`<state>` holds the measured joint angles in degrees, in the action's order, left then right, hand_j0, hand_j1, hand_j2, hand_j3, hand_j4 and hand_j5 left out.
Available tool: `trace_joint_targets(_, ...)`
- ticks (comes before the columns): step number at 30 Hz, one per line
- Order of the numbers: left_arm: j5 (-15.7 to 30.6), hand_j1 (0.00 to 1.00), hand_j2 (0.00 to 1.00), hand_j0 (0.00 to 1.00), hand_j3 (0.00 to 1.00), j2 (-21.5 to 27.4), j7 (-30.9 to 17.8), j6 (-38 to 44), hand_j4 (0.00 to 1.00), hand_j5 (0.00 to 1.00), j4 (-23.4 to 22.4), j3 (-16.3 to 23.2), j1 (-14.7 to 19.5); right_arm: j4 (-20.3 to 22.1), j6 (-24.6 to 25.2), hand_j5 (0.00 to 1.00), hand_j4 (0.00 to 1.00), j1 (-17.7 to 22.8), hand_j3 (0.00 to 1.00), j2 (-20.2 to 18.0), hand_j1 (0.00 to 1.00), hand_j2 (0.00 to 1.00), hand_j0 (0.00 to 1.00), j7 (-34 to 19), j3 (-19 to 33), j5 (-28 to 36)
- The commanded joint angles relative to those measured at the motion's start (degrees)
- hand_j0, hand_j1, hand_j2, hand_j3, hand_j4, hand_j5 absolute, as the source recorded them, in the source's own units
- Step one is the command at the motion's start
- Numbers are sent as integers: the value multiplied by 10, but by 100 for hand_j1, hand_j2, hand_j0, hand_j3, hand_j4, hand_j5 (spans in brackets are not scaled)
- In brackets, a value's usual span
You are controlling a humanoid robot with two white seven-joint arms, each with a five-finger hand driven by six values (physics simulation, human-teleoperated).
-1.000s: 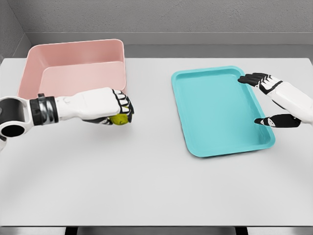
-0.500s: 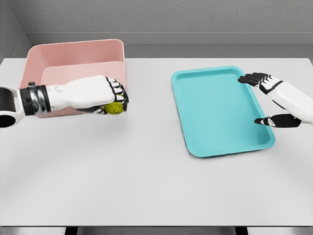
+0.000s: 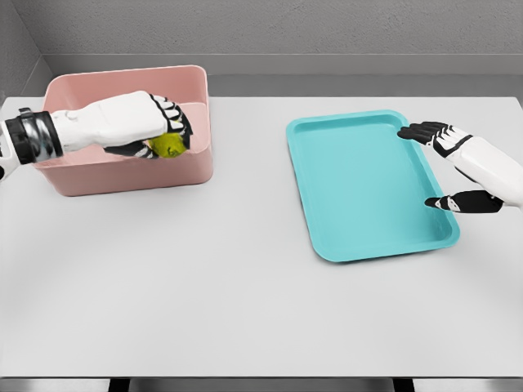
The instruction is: Put the tennis from the blue tray into the pink basket with both arms
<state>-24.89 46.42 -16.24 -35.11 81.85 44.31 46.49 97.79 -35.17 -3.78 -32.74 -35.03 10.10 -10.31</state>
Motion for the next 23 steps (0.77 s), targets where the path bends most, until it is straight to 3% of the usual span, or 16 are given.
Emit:
trace_joint_targets(1, 15, 53, 53, 53, 53, 1, 1, 1, 53, 53, -39, -15, 0, -1, 2, 100, 100, 0, 100, 0, 100, 100, 100, 0, 0, 4)
trace_joint_targets(5, 15, 57, 57, 57, 57, 0, 1, 1, 57, 57, -113, -44, 14, 0, 2, 100, 100, 0, 100, 0, 100, 100, 100, 0, 0, 4)
trace_joint_targets(7, 35, 100, 100, 100, 100, 0, 6, 1, 100, 100, -121, -50, 15, 0, 2, 100, 100, 0, 100, 0, 100, 100, 100, 0, 0, 4)
trace_joint_targets(13, 46, 100, 100, 100, 100, 2, 6, 1, 100, 100, -120, -51, 15, 0, 2, 100, 100, 0, 100, 0, 100, 100, 100, 0, 0, 5)
trace_joint_targets(23, 60, 100, 100, 100, 100, 83, 4, 1, 100, 100, -114, -65, -11, -1, 2, 100, 100, 0, 100, 0, 100, 100, 100, 0, 0, 4)
